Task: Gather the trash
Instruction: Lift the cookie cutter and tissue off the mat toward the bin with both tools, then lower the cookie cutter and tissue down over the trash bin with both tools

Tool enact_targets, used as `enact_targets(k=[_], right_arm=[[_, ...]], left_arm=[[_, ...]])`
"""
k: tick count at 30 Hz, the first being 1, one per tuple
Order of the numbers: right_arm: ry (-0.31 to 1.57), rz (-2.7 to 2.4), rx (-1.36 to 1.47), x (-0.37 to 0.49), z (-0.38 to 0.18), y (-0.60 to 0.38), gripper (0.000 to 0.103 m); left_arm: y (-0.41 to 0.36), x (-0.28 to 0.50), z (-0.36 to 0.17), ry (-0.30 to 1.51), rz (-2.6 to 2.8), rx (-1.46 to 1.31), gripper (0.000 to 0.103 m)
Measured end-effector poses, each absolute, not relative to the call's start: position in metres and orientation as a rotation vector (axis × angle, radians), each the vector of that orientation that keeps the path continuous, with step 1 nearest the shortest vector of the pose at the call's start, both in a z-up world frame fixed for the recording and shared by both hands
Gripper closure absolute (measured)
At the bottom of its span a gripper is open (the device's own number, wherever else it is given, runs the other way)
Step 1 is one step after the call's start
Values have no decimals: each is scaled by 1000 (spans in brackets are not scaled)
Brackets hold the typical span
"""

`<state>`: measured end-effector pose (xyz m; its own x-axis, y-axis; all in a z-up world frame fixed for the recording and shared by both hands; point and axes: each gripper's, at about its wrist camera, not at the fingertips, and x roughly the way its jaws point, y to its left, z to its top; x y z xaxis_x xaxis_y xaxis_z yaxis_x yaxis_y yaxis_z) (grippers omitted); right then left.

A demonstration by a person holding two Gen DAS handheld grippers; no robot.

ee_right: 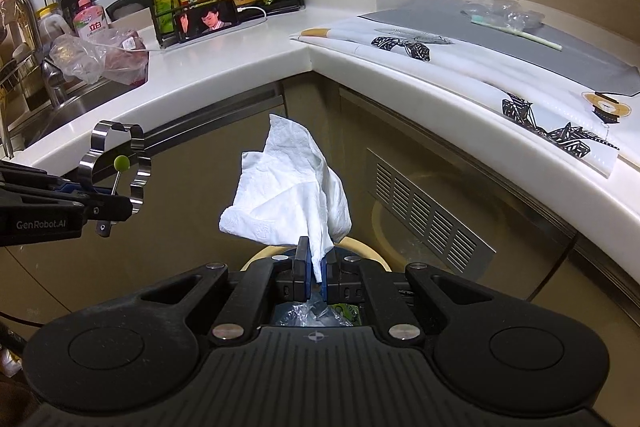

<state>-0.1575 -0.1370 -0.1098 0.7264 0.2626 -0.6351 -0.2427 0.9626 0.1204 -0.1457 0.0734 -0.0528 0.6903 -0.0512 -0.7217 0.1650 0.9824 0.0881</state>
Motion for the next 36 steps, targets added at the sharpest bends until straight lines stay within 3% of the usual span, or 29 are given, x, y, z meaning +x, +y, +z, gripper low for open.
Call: enact_targets(k=[36], right_arm=[[751, 281, 25, -146, -118, -134, 98]], left_arm=[[71, -137, -58, 819, -139, 147, 89]])
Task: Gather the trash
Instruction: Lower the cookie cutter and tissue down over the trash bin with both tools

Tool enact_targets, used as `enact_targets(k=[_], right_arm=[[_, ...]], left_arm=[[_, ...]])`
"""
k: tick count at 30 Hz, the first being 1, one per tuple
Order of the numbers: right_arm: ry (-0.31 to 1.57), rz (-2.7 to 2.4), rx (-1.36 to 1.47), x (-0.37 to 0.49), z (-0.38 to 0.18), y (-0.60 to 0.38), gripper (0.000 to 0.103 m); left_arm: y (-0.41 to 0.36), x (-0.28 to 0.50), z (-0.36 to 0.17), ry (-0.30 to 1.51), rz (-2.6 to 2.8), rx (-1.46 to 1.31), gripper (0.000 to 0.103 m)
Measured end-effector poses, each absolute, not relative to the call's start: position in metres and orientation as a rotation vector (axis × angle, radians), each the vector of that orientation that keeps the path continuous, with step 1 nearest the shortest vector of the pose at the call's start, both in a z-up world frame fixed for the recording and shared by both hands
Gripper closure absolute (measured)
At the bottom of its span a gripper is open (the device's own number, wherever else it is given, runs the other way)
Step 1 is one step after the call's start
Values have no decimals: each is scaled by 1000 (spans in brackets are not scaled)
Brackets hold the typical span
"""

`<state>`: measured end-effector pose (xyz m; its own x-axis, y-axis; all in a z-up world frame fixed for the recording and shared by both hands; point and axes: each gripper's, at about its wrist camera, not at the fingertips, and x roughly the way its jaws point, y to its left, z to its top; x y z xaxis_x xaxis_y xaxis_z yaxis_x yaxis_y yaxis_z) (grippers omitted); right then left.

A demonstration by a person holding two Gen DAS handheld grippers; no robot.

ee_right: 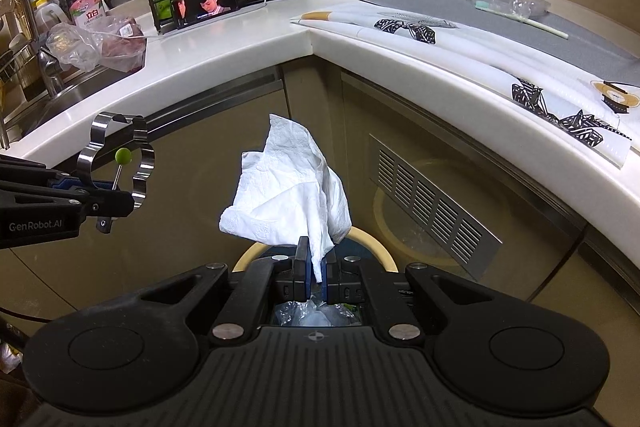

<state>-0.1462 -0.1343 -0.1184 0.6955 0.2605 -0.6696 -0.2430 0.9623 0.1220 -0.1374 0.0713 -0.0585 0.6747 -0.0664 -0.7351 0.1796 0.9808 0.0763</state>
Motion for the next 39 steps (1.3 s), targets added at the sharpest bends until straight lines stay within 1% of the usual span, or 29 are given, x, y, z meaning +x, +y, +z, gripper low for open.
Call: enact_targets(k=[39], right_arm=[[830, 297, 18, -125, -138, -130, 98]], left_arm=[[70, -113, -73, 886, -125, 93, 89]])
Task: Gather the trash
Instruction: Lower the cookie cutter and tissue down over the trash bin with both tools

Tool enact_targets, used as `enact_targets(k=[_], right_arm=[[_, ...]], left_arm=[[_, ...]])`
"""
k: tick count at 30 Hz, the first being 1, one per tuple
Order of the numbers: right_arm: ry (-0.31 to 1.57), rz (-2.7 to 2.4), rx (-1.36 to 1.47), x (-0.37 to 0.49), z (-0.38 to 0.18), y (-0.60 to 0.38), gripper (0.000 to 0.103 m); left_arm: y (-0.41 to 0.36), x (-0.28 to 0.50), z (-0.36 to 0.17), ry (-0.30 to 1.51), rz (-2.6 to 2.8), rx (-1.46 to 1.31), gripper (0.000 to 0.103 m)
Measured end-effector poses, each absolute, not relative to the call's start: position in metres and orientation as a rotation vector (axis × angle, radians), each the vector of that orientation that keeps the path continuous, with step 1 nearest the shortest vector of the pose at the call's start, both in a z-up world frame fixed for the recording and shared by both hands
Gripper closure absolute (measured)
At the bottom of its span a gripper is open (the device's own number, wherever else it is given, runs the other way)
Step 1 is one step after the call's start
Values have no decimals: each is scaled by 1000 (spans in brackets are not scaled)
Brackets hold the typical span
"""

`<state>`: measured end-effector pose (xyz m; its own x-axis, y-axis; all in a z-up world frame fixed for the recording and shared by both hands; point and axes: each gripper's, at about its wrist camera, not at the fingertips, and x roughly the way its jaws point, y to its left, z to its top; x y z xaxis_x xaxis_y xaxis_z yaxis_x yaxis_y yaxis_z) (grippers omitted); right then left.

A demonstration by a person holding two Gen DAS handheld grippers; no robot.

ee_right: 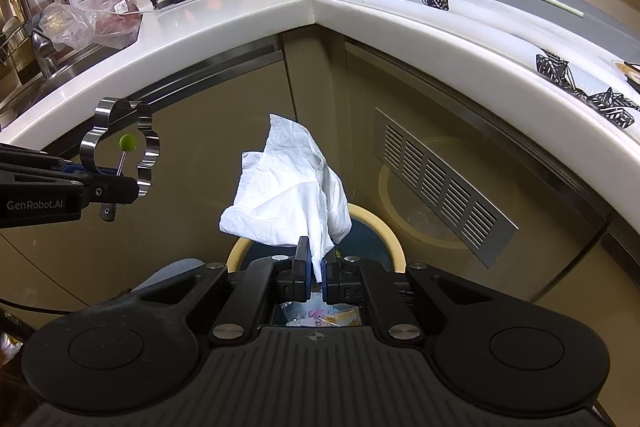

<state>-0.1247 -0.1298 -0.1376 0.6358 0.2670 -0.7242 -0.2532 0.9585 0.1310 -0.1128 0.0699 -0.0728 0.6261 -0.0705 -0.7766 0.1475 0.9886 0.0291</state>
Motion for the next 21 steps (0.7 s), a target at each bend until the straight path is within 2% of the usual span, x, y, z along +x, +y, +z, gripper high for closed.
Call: enact_targets(k=[21], right_arm=[[950, 274, 49, -80, -187, -126, 98]], left_arm=[[62, -51, -131, 1007, -103, 112, 89]])
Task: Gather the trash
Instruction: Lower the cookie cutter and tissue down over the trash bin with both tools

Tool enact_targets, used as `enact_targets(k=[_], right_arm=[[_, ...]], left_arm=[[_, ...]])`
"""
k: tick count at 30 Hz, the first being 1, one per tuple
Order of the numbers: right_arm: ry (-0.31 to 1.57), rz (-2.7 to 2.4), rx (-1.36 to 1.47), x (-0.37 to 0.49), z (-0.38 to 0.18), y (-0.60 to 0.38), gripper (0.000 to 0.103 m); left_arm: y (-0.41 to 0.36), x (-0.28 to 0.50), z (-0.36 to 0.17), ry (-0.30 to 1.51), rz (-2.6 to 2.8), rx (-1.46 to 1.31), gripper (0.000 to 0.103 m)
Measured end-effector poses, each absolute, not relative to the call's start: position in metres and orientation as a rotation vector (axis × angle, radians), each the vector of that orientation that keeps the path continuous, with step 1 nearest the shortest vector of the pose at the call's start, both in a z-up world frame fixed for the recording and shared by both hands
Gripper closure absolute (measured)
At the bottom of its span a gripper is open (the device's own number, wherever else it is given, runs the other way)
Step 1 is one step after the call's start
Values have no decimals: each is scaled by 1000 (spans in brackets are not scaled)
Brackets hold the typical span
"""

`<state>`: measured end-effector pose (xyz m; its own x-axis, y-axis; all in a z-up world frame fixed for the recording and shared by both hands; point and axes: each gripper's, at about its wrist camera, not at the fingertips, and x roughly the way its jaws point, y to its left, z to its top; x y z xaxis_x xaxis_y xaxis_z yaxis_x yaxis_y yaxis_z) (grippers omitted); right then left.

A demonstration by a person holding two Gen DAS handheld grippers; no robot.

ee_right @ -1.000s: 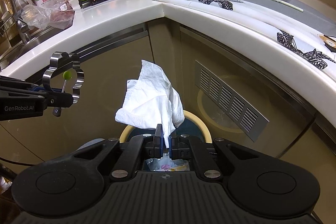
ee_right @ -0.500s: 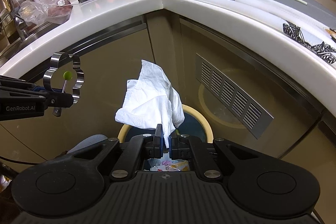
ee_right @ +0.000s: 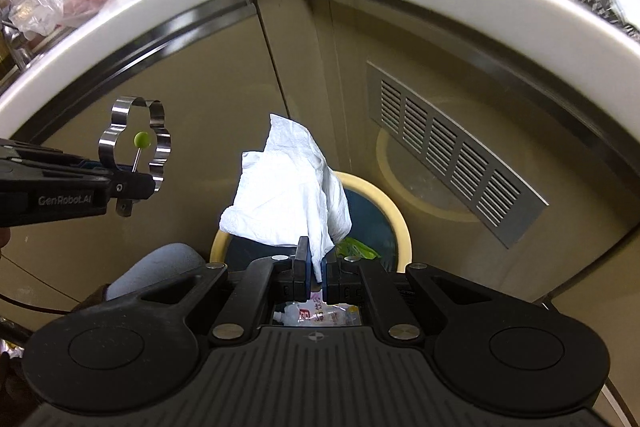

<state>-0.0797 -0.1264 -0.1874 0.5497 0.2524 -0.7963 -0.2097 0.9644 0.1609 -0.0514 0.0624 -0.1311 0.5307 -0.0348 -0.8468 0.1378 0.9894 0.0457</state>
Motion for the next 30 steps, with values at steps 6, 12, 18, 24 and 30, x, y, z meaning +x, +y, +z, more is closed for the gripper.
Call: enact_targets(k=[6, 12, 18, 24, 30], right_arm=[[998, 256, 31, -60, -208, -118, 98], [1033, 221, 29, -38, -230, -111, 98], [1073, 191, 35, -24, -251, -107, 97], [1112, 179, 39, -9, -268, -102, 97], [1144, 177, 26, 5, -281, -94, 97]], left_arm=[[58, -33, -155, 1049, -106, 124, 89], [55, -20, -181, 1086, -107, 147, 89], [50, -8, -206, 1129, -99, 184, 89], [46, 1, -226, 1178, -98, 200, 89], [39, 11, -243, 1222, -86, 214, 89]])
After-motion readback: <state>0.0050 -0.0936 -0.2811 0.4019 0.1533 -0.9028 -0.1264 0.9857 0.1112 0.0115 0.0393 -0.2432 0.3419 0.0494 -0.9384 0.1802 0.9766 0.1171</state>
